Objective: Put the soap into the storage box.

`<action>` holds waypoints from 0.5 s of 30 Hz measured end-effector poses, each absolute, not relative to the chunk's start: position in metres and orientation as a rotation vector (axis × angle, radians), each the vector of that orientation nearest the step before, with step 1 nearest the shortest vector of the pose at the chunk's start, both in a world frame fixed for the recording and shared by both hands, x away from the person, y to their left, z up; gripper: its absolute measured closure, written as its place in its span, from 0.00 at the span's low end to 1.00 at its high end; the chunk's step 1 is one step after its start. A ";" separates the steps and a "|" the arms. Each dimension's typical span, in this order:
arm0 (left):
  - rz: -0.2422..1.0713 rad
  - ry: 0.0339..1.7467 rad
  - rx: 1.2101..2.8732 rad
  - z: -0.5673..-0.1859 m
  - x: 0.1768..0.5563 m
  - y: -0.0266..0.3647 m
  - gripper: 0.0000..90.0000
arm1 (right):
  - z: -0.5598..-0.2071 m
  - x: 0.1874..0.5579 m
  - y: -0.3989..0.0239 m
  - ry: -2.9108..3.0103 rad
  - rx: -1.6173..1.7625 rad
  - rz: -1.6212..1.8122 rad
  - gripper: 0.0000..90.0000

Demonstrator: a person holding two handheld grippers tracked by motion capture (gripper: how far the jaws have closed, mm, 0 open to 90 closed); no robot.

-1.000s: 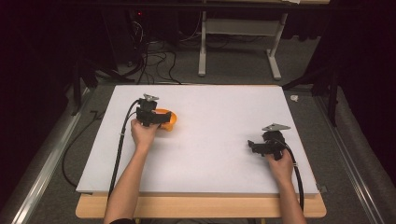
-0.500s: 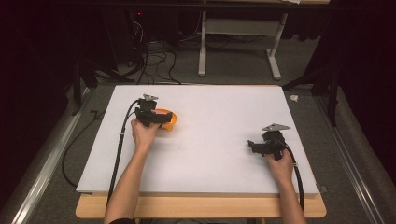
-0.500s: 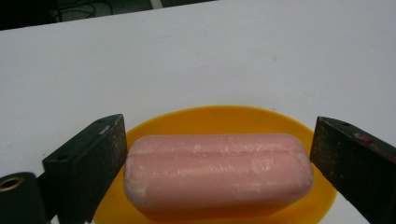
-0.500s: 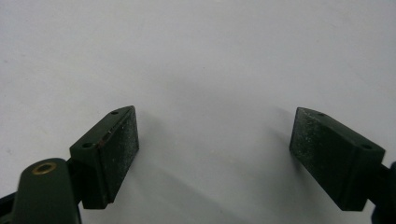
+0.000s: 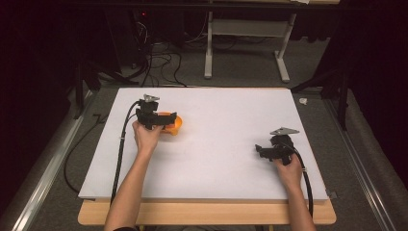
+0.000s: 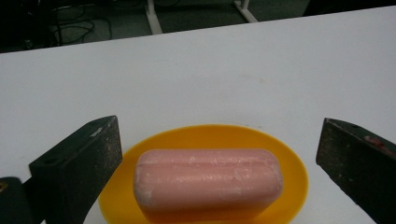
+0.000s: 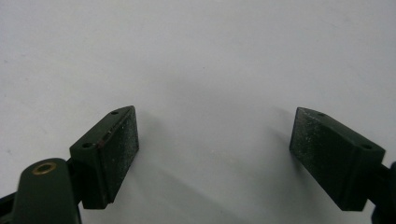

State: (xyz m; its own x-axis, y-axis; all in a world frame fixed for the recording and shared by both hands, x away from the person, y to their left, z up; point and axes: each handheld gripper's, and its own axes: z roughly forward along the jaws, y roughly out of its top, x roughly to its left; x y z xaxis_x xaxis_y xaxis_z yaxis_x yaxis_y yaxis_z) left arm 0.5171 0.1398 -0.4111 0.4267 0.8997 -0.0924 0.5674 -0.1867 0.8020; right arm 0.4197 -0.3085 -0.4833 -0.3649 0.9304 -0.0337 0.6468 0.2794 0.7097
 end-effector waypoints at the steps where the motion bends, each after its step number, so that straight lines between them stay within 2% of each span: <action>1: 0.524 1.246 1.878 -0.409 0.515 0.140 0.01 | -0.483 0.420 -0.308 2.108 1.417 0.850 0.18; 10: 0.533 1.215 1.854 -0.401 0.501 0.145 0.03 | -0.483 0.420 -0.309 2.110 1.421 0.848 0.18; 15: 0.537 1.229 1.854 -0.399 0.491 0.149 0.07 | -0.483 0.420 -0.309 2.110 1.422 0.848 0.18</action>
State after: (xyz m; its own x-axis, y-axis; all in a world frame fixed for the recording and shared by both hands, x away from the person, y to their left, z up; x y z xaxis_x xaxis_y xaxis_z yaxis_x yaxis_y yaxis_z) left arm 0.4907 0.1490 -0.3995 0.4307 0.8980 -0.0896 0.5440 -0.1791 0.8197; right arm 0.4197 -0.3086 -0.4832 -0.3634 0.9311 -0.0311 0.6503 0.2774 0.7072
